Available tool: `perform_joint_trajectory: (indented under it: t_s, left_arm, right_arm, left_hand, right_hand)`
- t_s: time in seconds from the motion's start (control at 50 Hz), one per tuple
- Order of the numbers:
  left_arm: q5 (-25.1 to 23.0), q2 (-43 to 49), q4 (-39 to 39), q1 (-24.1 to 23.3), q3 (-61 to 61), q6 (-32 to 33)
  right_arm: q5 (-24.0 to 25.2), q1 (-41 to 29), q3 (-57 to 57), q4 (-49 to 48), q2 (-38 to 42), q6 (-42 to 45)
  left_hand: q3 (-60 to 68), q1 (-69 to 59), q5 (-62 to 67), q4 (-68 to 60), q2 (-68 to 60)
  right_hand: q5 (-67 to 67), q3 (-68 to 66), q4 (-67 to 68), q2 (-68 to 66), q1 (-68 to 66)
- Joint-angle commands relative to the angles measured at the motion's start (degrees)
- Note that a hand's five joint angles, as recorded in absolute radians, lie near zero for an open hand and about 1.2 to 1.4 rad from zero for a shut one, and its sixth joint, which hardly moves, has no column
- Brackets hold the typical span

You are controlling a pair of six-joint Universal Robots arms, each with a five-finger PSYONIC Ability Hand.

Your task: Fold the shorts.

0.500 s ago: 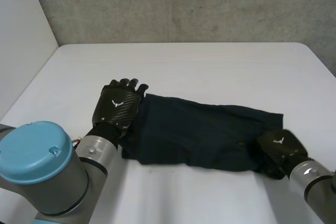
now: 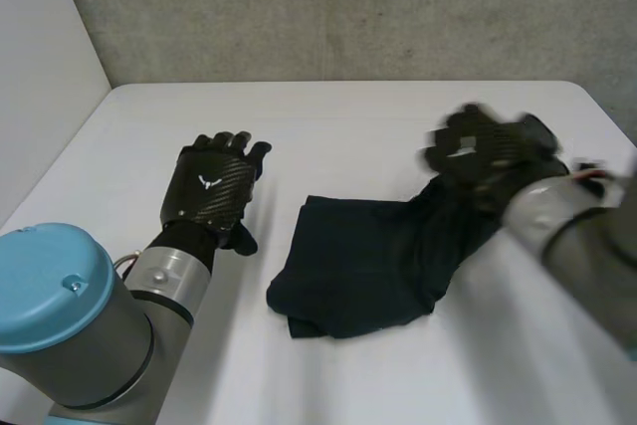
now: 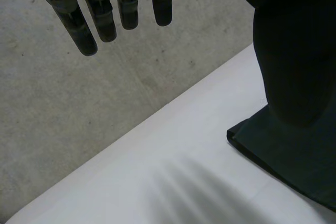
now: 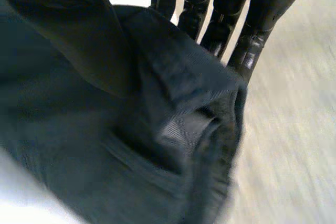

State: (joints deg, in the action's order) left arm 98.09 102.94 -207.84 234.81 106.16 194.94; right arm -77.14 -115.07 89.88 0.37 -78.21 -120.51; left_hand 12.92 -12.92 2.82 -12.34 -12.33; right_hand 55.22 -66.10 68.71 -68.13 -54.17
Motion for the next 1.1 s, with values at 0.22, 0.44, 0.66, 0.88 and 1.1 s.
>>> perform_joint_trajectory:
  t_s: [0.22, 0.44, 0.66, 0.88, 1.1]
  left_arm:
    - [4.1, -3.2, -0.7, 4.0, -0.1, 0.0]
    - [1.6, -4.9, -0.4, 4.5, -4.7, 0.0]
    - [-8.5, -1.1, 2.8, -0.9, -14.7, -5.1]
    - [-9.8, 17.5, 15.6, -4.3, -30.7, -6.9]
    - [-3.4, 29.9, 27.5, -3.6, -38.2, -9.8]
  right_arm:
    - [20.3, -14.1, -9.1, 6.0, 20.7, 9.9]
    - [16.9, -7.5, -7.4, 5.0, 8.6, -31.7]
    - [4.9, 0.8, -6.6, 5.2, 1.1, -52.5]
    - [1.5, 1.5, -13.6, 5.7, 10.9, -52.5]
    - [1.4, 1.5, -15.3, 5.6, 23.2, -51.8]
  left_hand:
    - [-1.2, 1.2, -1.1, 0.6, 0.6]
    - [-1.2, 1.2, -1.1, 0.6, 0.6]
    - [0.2, -0.2, 0.3, -0.7, -0.7]
    - [2.0, -2.0, 2.1, -2.6, -2.6]
    - [2.7, -2.7, 2.8, -3.3, -3.3]
  right_hand:
    - [-7.5, 8.4, -11.0, 10.4, -3.5]
    - [-55.2, 56.1, -58.7, 58.1, 44.2]
    - [-55.2, 56.1, -58.7, 58.1, 44.2]
    - [-55.2, 56.1, -58.7, 58.1, 44.2]
    - [-55.2, 56.1, -58.7, 58.1, 44.2]
